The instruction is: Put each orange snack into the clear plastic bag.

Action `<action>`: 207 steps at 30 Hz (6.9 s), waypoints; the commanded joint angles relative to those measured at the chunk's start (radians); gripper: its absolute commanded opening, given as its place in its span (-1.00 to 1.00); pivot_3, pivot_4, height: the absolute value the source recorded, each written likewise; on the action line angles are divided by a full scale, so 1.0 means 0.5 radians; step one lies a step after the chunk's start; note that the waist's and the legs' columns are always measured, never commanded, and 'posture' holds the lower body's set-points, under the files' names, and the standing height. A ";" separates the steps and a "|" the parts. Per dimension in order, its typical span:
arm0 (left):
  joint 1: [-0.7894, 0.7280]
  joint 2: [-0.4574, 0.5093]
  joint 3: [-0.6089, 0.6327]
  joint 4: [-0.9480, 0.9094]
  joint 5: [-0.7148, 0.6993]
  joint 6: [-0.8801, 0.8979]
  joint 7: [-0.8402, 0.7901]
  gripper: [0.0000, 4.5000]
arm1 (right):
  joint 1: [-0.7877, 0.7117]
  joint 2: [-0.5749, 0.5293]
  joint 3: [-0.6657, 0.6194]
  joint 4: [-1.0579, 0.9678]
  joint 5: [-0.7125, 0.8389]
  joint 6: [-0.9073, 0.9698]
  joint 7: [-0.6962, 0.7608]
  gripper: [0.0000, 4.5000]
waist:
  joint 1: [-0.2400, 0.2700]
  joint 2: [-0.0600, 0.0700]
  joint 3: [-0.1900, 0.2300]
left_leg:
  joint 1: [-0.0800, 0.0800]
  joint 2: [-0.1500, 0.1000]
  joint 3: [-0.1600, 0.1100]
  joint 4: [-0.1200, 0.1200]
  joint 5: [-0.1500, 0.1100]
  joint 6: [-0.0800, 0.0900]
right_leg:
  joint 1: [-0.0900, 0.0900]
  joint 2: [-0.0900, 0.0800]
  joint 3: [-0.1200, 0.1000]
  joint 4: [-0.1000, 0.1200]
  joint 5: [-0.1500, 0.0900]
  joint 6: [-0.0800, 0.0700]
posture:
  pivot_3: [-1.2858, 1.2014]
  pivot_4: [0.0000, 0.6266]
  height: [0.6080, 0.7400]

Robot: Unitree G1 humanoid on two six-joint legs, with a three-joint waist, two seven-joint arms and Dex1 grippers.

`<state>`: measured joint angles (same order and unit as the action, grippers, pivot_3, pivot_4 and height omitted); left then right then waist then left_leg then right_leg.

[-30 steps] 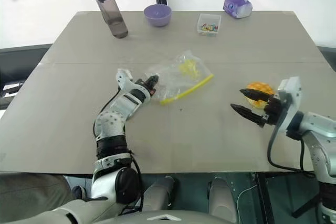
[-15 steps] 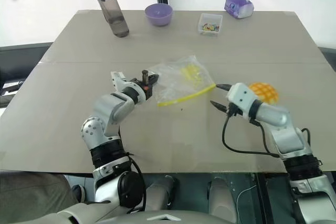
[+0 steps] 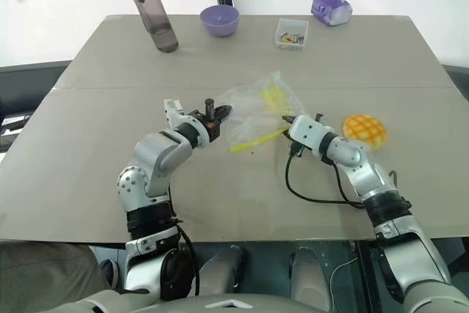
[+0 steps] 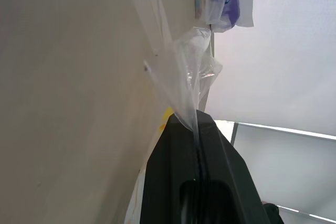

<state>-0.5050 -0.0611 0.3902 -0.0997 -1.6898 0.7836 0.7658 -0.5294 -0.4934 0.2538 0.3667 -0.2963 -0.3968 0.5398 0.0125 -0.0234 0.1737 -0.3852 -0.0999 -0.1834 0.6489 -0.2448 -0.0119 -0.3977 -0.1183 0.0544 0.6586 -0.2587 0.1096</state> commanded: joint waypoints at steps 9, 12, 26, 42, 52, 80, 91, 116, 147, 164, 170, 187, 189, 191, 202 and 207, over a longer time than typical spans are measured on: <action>-0.068 0.330 -0.182 -0.071 0.150 -0.011 -0.429 -0.23 | -0.081 -0.065 -0.140 -0.087 0.036 0.173 -0.058 -1.00 | -0.021 0.000 0.000 | 0.001 0.000 0.002 -0.001 0.000 0.000 | 0.000 0.001 0.001 0.000 0.000 0.000 | 0.03 -0.52 1.00; -0.133 0.475 -0.205 -0.093 0.353 -0.037 -0.574 0.36 | -0.188 -0.067 -0.179 -0.052 -0.002 0.262 -0.152 -1.00 | -0.034 0.000 0.000 | 0.000 0.000 0.002 -0.001 0.000 0.000 | -0.001 0.001 0.001 0.001 0.000 0.000 | 0.03 -0.52 1.00; -0.194 1.311 -1.404 -0.519 2.537 -0.700 -1.796 0.36 | -0.619 0.147 -0.075 0.229 -0.271 0.755 -0.489 -1.00 | -0.072 0.003 -0.001 | -0.021 0.001 0.008 -0.012 0.000 0.000 | -0.030 0.001 0.009 0.001 0.001 -0.002 | 0.03 -0.52 1.00; -0.132 1.217 -1.615 -0.108 3.761 -1.313 -1.929 0.36 | -0.601 0.252 0.006 0.120 -0.280 0.751 -0.436 -1.00 | -0.110 0.004 -0.001 | -0.025 0.002 0.014 -0.018 0.001 0.000 | -0.043 0.001 0.016 0.007 0.001 -0.002 | 0.03 -0.52 1.00; -0.165 1.090 -1.602 0.027 4.048 -1.402 -2.041 0.36 | -0.599 0.284 0.017 0.060 -0.277 0.749 -0.411 -1.00 | -0.114 0.004 -0.001 | -0.025 0.002 0.014 -0.016 0.001 0.000 | -0.043 0.001 0.016 0.008 0.001 -0.002 | 0.03 -0.52 1.00; -0.126 0.921 -1.438 0.105 4.311 -1.250 -2.065 -0.98 | -0.576 0.296 0.005 0.058 -0.252 0.752 -0.386 -1.00 | -0.115 0.004 -0.001 | -0.026 0.001 0.013 -0.010 0.001 0.000 | -0.043 0.001 0.016 0.013 0.002 -0.001 | 0.03 -0.52 1.00; -0.105 0.854 -1.399 0.136 4.279 -1.239 -2.066 -1.00 | -0.516 0.209 -0.151 -0.114 -0.035 0.968 -0.223 0.27 | -0.114 0.004 -0.001 | -0.026 0.001 0.013 -0.007 0.001 0.000 | -0.043 0.001 0.016 0.014 0.002 -0.001 | 0.03 -0.52 1.00; -0.022 0.837 -1.495 0.091 4.319 -1.466 -2.180 -1.00 | -0.449 0.431 -0.300 -0.429 0.561 1.492 -0.009 -0.95 | -0.113 0.005 -0.001 | -0.026 0.001 0.014 0.001 0.001 0.000 | -0.043 0.000 0.017 0.024 0.002 -0.001 | 0.03 -0.52 1.00; -0.009 0.773 -1.403 0.087 4.389 -1.293 -2.139 -1.00 | -0.282 0.110 0.007 -0.382 0.142 0.617 0.077 0.94 | -0.112 0.005 -0.002 | -0.026 0.001 0.014 0.001 0.001 0.000 | -0.043 0.001 0.017 0.024 0.002 -0.001 | 0.03 -0.52 1.00; 0.002 0.788 -1.367 0.095 4.372 -1.275 -2.137 -1.00 | 0.160 -0.149 -0.860 -0.626 0.897 1.711 0.098 0.94 | -0.105 0.005 -0.002 | -0.024 0.000 0.015 0.002 0.000 0.001 | -0.041 0.000 0.018 0.025 0.002 -0.001 | 0.03 -0.52 1.00; 0.003 0.778 -1.374 0.106 4.372 -1.278 -2.126 -1.00 | 0.183 -0.156 -0.900 -0.486 0.993 2.123 0.070 0.94 | -0.099 0.005 -0.002 | -0.024 0.000 0.016 0.003 0.000 0.001 | -0.041 -0.001 0.018 0.025 0.002 -0.001 | 0.03 -0.52 1.00; -0.022 0.776 -1.398 0.156 4.366 -1.319 -2.116 -1.00 | 0.211 -0.138 -0.806 -0.673 1.063 1.832 0.177 -1.00 | -0.070 0.005 -0.005 | -0.023 0.000 0.016 0.004 0.000 0.001 | -0.038 -0.001 0.017 0.025 0.002 -0.001 | 0.03 -0.52 1.00; -0.027 0.773 -1.406 0.167 4.371 -1.331 -2.115 -1.00 | 0.172 -0.074 -0.815 -0.796 1.187 1.852 0.241 -1.00 | -0.088 0.005 -0.004 | -0.023 0.000 0.017 0.004 0.000 0.001 | -0.038 0.000 0.018 0.025 0.002 -0.001 | 0.03 -0.52 1.00; -0.032 0.771 -1.421 0.175 4.376 -1.350 -2.122 -1.00 | 0.141 -0.034 -0.783 -0.885 1.239 1.871 0.272 -1.00 | -0.101 0.005 -0.004 | -0.023 0.001 0.016 0.004 0.000 0.001 | -0.039 0.000 0.018 0.026 0.002 -0.001 | 0.03 -0.52 1.00; -0.009 0.745 -1.494 0.132 4.400 -1.369 -2.150 -1.00 | -0.111 0.065 -0.511 -0.697 1.155 1.774 0.310 -1.00 | -0.101 0.005 -0.004 | -0.024 0.000 0.015 0.004 0.000 0.001 | -0.039 -0.001 0.017 0.025 0.002 -0.001 | 0.03 -0.52 1.00; -0.007 0.776 -1.547 0.134 4.444 -1.425 -2.178 -1.00 | -0.220 0.139 -0.456 -0.524 1.121 1.692 0.316 -1.00 | -0.108 0.005 -0.004 | -0.024 0.000 0.016 0.004 0.000 0.001 | -0.040 -0.001 0.018 0.026 0.002 -0.001 | 0.03 -0.52 1.00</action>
<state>-0.5057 0.3231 -0.3744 0.0098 0.5204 0.0963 -0.3200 -0.6041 -0.4295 0.0273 0.1036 0.2681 0.4861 0.6919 -0.0416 -0.0210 0.1715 -0.3971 -0.0998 -0.1757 0.6509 -0.2447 -0.0114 -0.4178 -0.1185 0.0632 0.6717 -0.2578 0.1091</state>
